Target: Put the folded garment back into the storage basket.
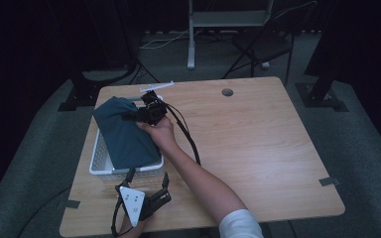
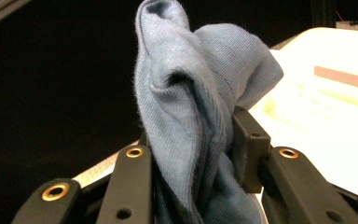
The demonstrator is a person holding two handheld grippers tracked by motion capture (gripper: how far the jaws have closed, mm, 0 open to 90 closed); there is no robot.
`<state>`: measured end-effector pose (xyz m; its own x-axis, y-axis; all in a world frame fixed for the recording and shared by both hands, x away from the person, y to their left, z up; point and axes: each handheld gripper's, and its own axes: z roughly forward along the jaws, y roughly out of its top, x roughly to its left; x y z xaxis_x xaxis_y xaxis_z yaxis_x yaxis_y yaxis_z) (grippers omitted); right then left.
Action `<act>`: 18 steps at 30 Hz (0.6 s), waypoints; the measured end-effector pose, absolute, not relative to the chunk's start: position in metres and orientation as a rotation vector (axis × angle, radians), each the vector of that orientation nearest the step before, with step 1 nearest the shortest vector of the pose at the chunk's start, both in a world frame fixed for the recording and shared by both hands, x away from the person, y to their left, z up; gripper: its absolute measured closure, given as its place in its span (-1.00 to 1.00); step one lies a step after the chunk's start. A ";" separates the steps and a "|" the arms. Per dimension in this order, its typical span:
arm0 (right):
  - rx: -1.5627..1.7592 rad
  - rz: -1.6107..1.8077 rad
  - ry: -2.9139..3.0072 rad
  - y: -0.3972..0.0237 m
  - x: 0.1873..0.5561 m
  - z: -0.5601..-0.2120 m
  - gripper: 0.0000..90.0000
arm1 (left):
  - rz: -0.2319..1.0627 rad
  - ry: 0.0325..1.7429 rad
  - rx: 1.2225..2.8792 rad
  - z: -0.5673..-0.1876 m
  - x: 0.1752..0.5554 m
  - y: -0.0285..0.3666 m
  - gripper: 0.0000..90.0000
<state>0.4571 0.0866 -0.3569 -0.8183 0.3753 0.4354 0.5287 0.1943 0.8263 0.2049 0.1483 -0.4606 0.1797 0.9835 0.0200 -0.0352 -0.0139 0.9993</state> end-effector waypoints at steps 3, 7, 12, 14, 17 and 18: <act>-0.897 -1.670 -2.331 0.084 0.459 -0.361 0.45 | 1.103 1.043 1.277 -0.461 0.205 0.148 -0.92; -0.918 -1.640 -2.326 0.081 0.464 -0.367 0.45 | 1.103 1.043 1.277 -0.461 0.205 0.148 -0.92; -0.910 -1.597 -2.372 0.082 0.465 -0.369 0.45 | 1.103 1.043 1.277 -0.461 0.205 0.148 -0.92; -0.910 -1.579 -2.397 0.082 0.465 -0.369 0.45 | 1.103 1.043 1.277 -0.461 0.205 0.148 -0.92; -0.918 -1.540 -2.415 0.081 0.466 -0.372 0.45 | 1.103 1.043 1.278 -0.461 0.205 0.148 -0.92; -0.917 -1.521 -2.427 0.081 0.467 -0.373 0.44 | 1.103 1.043 1.278 -0.461 0.205 0.148 -0.92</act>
<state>0.4669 0.0811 -0.3725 -0.8057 0.4224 0.4153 0.5579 0.3053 0.7718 0.2050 0.1482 -0.4606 0.1798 0.9835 0.0202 -0.0344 -0.0143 0.9993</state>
